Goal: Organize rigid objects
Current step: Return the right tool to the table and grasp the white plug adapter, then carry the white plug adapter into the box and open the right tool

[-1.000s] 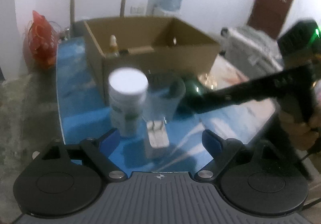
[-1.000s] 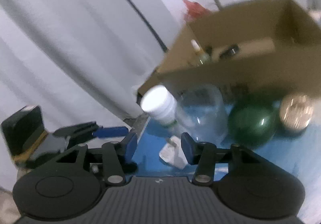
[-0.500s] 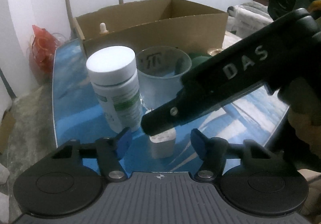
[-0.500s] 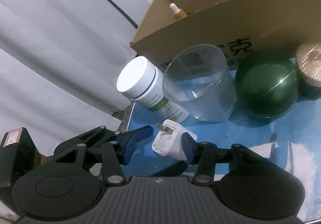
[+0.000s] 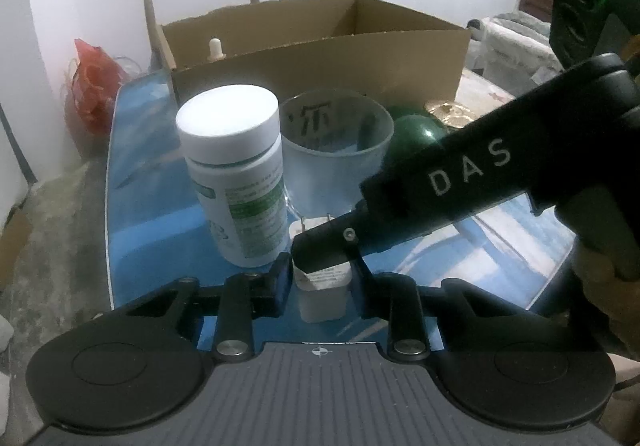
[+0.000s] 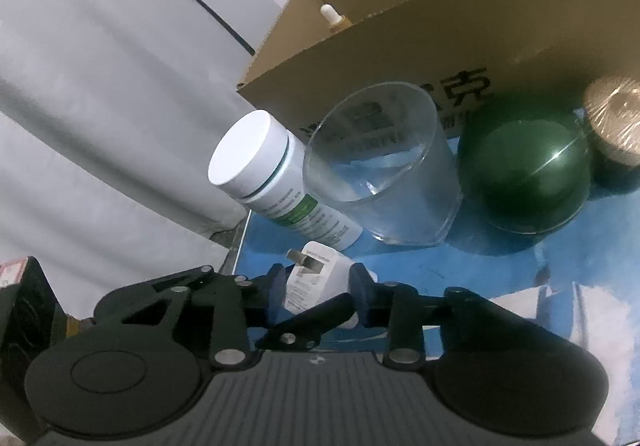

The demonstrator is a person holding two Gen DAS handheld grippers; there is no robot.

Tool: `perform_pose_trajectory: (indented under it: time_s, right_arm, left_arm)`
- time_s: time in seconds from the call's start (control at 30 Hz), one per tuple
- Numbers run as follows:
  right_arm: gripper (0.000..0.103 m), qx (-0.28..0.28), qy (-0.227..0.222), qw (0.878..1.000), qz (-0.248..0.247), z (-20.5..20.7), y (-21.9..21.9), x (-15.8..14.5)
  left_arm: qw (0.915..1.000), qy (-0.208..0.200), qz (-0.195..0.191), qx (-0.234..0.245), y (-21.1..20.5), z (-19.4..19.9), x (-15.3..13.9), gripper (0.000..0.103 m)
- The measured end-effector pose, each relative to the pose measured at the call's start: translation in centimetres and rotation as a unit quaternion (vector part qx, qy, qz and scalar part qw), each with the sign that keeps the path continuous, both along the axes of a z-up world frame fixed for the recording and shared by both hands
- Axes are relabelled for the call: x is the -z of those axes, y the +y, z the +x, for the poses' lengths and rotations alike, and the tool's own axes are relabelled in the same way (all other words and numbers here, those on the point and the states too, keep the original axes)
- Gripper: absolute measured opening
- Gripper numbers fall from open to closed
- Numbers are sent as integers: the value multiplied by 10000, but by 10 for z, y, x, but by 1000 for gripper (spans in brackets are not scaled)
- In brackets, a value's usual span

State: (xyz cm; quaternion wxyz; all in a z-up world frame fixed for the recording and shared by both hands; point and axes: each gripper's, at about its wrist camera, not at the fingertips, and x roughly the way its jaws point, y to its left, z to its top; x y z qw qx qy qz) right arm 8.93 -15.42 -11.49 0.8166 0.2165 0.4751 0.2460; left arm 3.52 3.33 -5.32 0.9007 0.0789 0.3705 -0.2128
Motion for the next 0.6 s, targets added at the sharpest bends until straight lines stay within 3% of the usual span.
perform_pose_trajectory:
  time_s: [0.13, 0.27, 0.47, 0.6]
  right_arm:
    - [35, -84, -93, 9999, 72, -14, -1, -13]
    - [35, -235, -487, 9985, 59, -32, 7, -37]
    - [35, -422, -1279, 9906, 244, -41, 14, -86]
    - [35, -433, -1667, 9845, 322, -27, 7, -116]
  left_arm:
    - [9999, -107, 37, 3, -1, -15, -16, 28]
    - [9994, -295, 144, -55, 0, -33, -39, 28]
    - [9945, -972, 347, -165, 2, -53, -87, 28]
    - [9912, -1276, 289, -186, 2, -36, -117, 28]
